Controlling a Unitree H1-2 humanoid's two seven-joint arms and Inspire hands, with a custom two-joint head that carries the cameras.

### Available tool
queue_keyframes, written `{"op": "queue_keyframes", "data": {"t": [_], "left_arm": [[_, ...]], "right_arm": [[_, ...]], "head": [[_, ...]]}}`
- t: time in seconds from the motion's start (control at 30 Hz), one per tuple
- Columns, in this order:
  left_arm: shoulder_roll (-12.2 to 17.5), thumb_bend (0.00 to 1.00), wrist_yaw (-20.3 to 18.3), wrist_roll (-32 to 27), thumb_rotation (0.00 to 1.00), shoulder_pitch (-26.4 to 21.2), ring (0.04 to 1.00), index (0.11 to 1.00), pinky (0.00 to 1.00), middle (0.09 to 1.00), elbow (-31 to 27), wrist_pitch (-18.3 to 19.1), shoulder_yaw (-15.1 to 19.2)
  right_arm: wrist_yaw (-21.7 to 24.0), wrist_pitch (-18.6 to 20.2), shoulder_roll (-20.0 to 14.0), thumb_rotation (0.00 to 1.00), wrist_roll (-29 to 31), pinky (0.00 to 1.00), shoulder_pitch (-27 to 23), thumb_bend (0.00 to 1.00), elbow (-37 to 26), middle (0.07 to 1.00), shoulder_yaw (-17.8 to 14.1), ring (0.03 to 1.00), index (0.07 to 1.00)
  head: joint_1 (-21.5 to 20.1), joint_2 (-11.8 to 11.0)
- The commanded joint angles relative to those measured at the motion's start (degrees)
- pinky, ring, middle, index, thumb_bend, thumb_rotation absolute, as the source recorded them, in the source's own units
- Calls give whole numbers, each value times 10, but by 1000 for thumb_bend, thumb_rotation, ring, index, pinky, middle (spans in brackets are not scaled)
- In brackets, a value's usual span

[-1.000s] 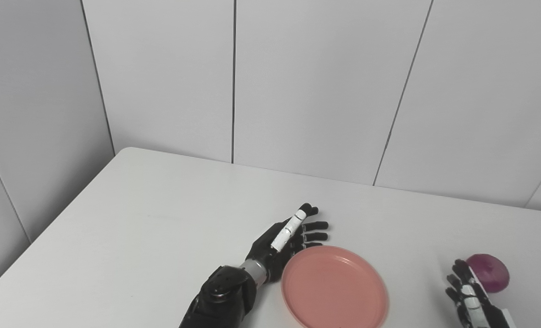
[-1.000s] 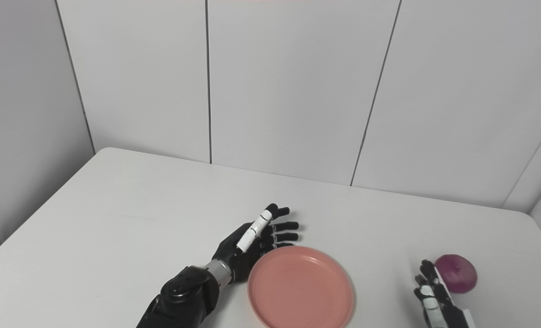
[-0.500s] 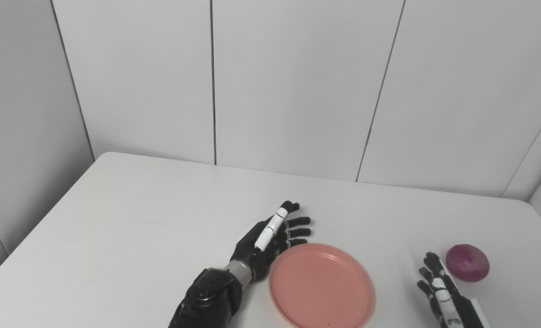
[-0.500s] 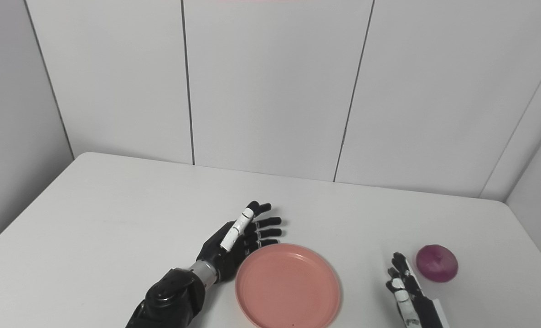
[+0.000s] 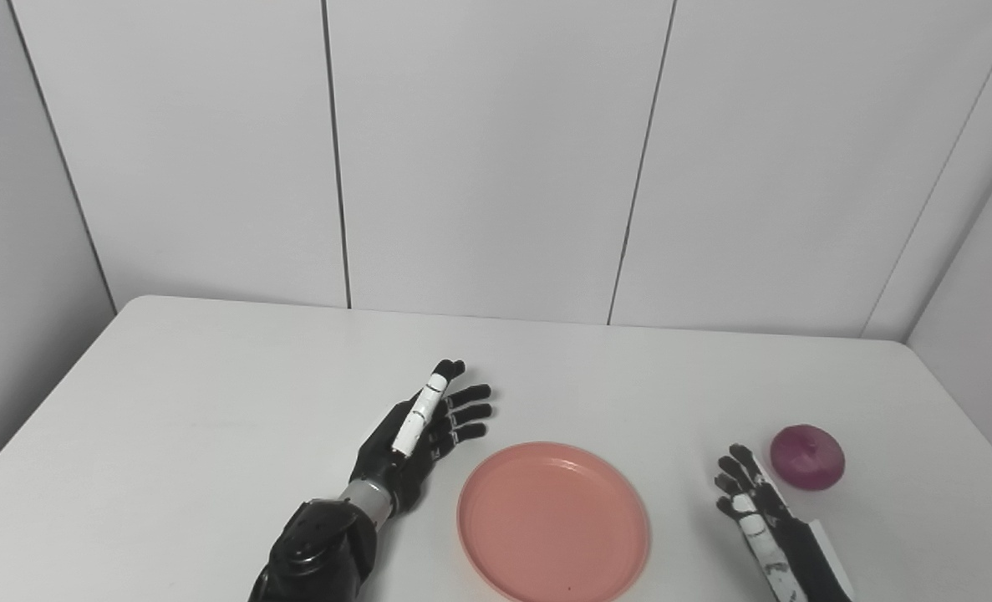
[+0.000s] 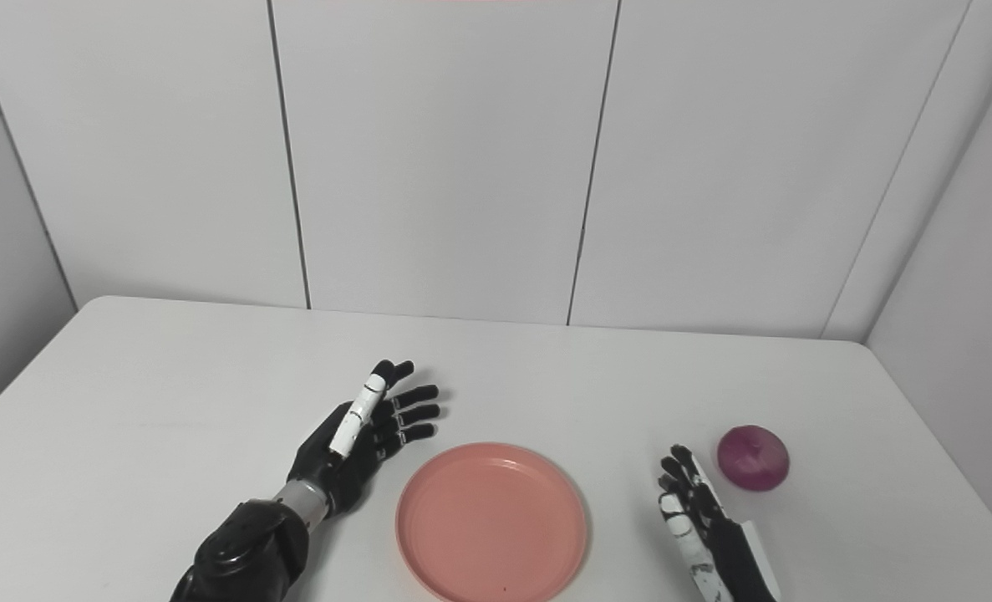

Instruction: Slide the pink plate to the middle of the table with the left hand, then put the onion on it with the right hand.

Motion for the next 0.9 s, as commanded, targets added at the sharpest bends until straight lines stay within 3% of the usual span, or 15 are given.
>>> {"op": "queue_keyframes", "data": {"t": [0.0, 0.23, 0.57, 0.87], "left_arm": [[7, 664, 4, 5, 803, 12, 806, 942, 792, 816, 31, 18, 1], [3, 689, 1, -1, 795, 2, 811, 956, 815, 813, 53, 9, 8], [5, 680, -17, -20, 778, -11, 833, 967, 861, 828, 88, -6, 26], [10, 638, -32, -26, 787, -11, 866, 982, 905, 866, 96, -8, 22]], "right_arm": [[1, -20, -7, 840, -10, 898, -19, 878, -41, 927, -3, 928, 968], [3, -27, -48, 818, -93, 758, -43, 857, -93, 891, -3, 866, 958], [-14, -28, -133, 734, -213, 827, -103, 902, -107, 915, -37, 877, 915], [-8, -13, -183, 637, -274, 724, -172, 922, -96, 869, -51, 828, 897]], "head": [[-5, -2], [-35, -15], [-114, -44], [-160, -66]]}}
